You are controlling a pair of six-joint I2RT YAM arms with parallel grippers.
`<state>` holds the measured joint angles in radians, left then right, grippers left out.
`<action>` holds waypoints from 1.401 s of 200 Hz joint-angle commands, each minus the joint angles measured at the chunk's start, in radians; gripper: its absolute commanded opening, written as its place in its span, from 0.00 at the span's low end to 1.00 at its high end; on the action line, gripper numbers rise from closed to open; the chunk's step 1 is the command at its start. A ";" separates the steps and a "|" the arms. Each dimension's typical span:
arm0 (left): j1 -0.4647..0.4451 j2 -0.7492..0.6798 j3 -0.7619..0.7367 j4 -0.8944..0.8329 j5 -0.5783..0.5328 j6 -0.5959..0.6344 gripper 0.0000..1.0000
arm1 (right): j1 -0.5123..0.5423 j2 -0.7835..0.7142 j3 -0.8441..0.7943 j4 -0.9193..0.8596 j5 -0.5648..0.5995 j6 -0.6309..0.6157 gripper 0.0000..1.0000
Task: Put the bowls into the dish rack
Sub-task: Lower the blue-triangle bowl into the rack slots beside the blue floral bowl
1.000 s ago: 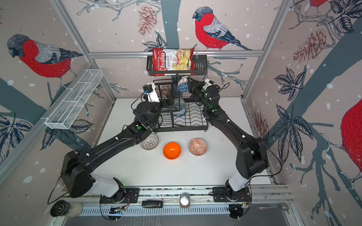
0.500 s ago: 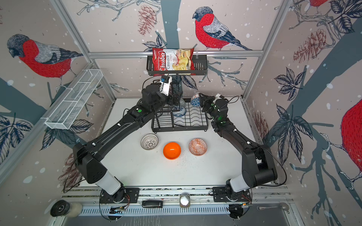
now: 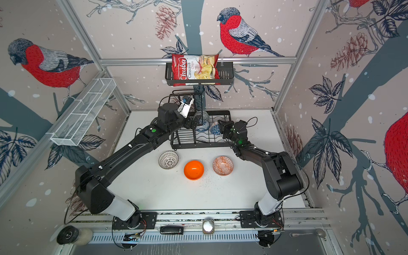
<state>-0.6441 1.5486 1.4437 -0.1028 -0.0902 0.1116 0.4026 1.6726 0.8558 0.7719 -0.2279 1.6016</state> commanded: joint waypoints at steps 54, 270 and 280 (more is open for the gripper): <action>0.007 -0.028 -0.053 0.064 -0.019 0.009 0.98 | 0.069 0.182 0.093 0.185 -0.006 0.054 0.00; 0.037 -0.061 -0.120 0.119 -0.002 -0.013 0.98 | 0.160 0.446 0.279 0.273 0.005 0.127 0.00; 0.037 -0.061 -0.123 0.120 -0.001 -0.012 0.99 | 0.162 0.450 0.273 0.286 0.006 0.129 0.00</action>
<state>-0.6071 1.4963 1.3231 -0.0296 -0.1047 0.1043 0.5579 2.1147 1.1294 0.9684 -0.2306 1.7271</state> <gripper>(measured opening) 0.985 0.096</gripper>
